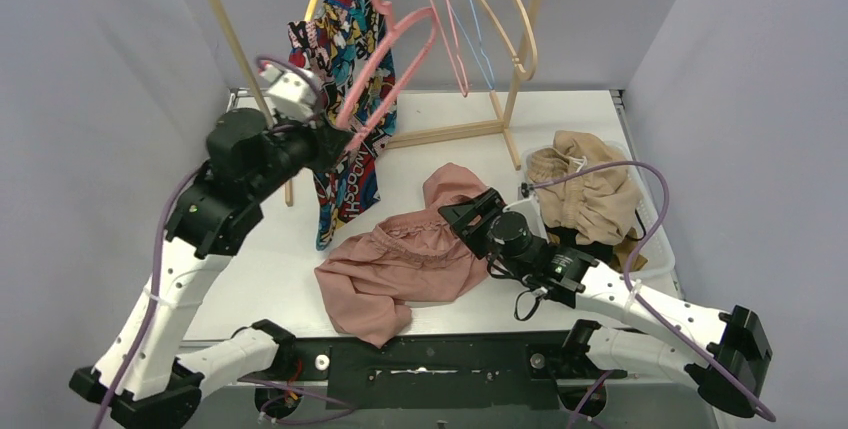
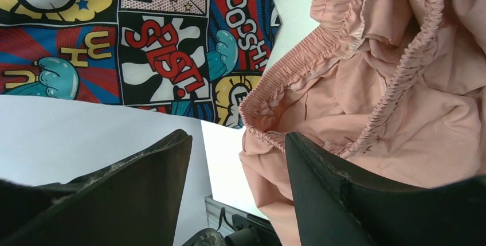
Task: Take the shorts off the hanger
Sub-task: Place the hanger on the clothes rod.
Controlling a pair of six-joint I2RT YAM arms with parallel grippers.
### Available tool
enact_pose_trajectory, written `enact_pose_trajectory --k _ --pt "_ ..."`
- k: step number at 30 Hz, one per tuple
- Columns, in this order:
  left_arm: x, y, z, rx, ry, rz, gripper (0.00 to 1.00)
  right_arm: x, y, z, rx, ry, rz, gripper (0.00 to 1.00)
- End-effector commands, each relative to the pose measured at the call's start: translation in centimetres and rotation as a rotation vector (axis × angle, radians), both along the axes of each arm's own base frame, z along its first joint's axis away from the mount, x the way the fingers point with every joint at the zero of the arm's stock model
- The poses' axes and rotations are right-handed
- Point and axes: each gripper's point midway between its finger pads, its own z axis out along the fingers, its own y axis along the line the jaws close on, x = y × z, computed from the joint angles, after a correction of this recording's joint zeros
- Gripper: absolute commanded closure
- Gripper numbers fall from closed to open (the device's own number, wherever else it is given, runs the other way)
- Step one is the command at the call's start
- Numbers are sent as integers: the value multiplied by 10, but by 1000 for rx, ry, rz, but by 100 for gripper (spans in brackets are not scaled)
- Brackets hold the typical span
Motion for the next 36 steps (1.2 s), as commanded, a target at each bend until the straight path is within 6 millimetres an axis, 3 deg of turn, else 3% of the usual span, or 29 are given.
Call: enact_pose_trajectory --k 1,7,11,16,27,33,36 --pt "1 -19 46 56 -187 112 100 8 -9 19 58 -50 -58 38" --pt "1 -3 70 -36 -245 268 100 5 -22 17 56 -50 -77 38" --pt "0 5 68 -34 -231 317 100 3 -31 14 51 -47 -93 37" --pt "-1 -6 71 -42 -238 292 100 2 -37 10 56 -40 -110 36" --pt "-21 -31 106 -54 -317 331 100 1 -37 -7 69 -8 -110 36" --pt "-15 -29 119 -40 -335 403 100 1 -38 -10 73 2 -109 35" --pt "-11 -38 132 -35 -360 383 100 1 -37 -13 78 7 -104 35"
